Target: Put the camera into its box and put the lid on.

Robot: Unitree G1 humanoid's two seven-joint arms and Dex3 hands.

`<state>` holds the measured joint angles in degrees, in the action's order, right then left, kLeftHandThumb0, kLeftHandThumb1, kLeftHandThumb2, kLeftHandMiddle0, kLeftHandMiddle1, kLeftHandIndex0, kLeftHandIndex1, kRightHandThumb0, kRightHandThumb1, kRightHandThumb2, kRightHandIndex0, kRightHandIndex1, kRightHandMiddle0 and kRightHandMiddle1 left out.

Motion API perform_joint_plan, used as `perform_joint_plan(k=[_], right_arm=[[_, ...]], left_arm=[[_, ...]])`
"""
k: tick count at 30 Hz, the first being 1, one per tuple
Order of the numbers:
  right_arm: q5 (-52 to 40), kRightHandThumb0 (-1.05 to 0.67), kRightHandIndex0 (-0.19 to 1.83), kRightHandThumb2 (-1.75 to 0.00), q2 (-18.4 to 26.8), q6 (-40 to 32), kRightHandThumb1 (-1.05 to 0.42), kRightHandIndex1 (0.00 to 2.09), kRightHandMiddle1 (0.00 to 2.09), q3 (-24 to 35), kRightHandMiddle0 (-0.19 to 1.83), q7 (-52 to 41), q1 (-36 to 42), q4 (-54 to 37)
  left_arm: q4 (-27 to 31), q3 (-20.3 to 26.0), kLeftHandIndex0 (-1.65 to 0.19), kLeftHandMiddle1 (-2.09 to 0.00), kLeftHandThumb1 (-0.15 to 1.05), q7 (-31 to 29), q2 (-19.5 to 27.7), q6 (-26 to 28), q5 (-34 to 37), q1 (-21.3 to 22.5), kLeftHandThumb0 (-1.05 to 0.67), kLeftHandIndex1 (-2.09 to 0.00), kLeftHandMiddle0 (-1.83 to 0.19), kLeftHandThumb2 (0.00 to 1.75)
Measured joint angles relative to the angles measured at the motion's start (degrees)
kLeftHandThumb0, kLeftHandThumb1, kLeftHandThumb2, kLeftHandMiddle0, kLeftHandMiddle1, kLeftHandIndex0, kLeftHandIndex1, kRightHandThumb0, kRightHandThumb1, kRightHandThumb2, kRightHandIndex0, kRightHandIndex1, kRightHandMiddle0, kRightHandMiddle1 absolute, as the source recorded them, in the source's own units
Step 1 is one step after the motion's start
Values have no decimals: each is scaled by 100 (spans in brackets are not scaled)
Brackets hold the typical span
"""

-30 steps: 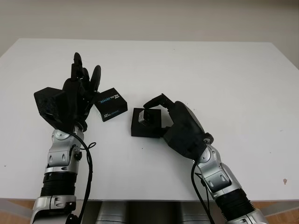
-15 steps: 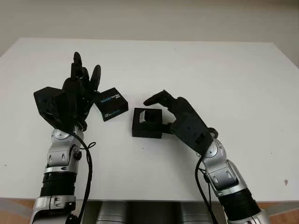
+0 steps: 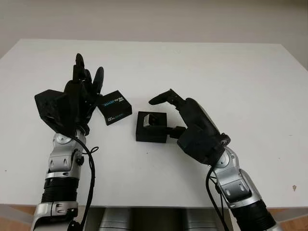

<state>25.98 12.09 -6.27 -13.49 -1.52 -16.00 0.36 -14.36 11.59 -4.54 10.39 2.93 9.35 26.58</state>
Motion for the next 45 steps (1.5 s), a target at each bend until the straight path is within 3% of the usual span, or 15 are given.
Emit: perform_joint_plan(k=[15, 45], right_arm=[[98, -58, 38, -5, -237, 345, -86, 8, 114, -42, 25, 484, -420, 1019], [279, -50, 39, -5, -33, 392, -87, 8, 114, -65, 29, 316, -313, 997]], left_arm=[[3, -2, 19, 0, 105, 2, -3, 11, -1, -7, -64, 0, 19, 41], [79, -3, 19, 0, 105, 1, -4, 92, 8, -35, -64, 0, 19, 40]])
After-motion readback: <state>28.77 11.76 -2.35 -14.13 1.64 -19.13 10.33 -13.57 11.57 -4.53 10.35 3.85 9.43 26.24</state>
